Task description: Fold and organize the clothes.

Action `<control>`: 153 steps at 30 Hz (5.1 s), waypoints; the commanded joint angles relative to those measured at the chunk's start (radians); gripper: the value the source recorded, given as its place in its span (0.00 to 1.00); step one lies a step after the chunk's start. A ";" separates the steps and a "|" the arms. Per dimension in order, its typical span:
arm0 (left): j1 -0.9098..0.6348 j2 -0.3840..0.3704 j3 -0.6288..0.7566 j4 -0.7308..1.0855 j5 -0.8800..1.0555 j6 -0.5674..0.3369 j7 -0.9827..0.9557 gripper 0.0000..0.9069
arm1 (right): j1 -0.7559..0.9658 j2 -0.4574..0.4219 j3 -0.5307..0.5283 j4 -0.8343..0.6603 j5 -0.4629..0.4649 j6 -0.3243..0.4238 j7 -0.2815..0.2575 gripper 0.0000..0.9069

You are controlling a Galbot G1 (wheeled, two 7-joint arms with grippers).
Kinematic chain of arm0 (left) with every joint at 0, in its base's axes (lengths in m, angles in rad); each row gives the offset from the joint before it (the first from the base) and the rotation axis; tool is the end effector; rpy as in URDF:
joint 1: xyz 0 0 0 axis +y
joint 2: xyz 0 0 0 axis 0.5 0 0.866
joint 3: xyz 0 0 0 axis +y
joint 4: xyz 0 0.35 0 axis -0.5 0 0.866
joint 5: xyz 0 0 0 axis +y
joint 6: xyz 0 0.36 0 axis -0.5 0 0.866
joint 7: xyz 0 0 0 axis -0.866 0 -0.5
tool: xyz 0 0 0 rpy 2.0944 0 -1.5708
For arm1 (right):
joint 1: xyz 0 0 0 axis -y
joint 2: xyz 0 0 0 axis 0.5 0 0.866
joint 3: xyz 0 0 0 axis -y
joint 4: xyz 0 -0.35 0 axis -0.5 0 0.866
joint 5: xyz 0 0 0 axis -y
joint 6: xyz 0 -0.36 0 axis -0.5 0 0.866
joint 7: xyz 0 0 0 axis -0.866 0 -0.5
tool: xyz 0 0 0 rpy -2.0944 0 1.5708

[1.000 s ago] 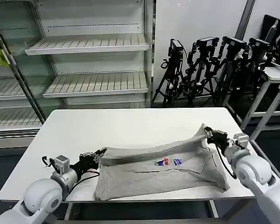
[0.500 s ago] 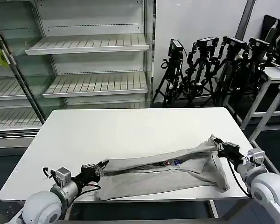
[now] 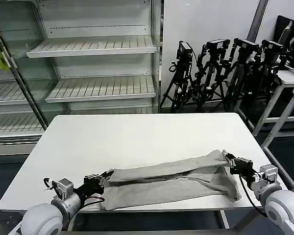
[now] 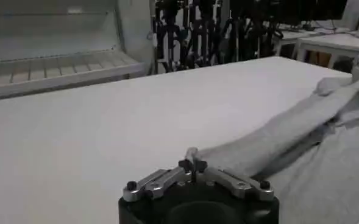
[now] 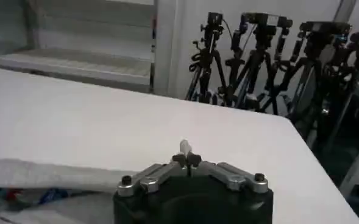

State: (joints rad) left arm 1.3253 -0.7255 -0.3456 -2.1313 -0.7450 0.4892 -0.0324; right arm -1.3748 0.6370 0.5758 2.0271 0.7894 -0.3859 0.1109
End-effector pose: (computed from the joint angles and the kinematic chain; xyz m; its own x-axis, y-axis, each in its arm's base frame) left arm 0.2486 0.0829 -0.2224 -0.7767 0.4213 0.4682 0.4722 0.8814 -0.0097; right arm 0.2733 -0.1639 -0.1988 -0.9169 -0.1604 0.3654 -0.2251 0.9640 -0.1415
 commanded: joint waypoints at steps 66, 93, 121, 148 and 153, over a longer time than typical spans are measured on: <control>0.141 -0.167 -0.039 -0.012 -0.034 0.086 -0.028 0.06 | -0.119 0.086 0.286 0.256 0.049 -0.024 0.056 1.00; 0.269 0.115 -0.562 0.105 -0.047 0.087 -0.016 0.04 | -0.052 0.084 0.241 0.259 0.064 -0.006 0.039 1.00; -0.002 0.002 -0.086 -0.128 -0.211 0.088 -0.030 0.06 | -0.093 -0.079 0.342 0.098 0.047 -0.010 0.065 1.00; -0.373 -0.240 0.286 0.065 -0.125 0.088 -0.036 0.06 | -0.151 -0.059 0.393 0.059 0.025 -0.036 0.089 1.00; -0.347 -0.230 0.299 0.038 -0.098 0.088 -0.026 0.06 | -0.159 -0.055 0.401 0.059 0.024 -0.035 0.087 1.00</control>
State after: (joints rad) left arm 1.0163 -0.9226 -0.1216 -2.0981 -0.8793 0.5777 -0.0655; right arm -1.5238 0.5835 0.9645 2.0902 0.8154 -0.4211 0.1970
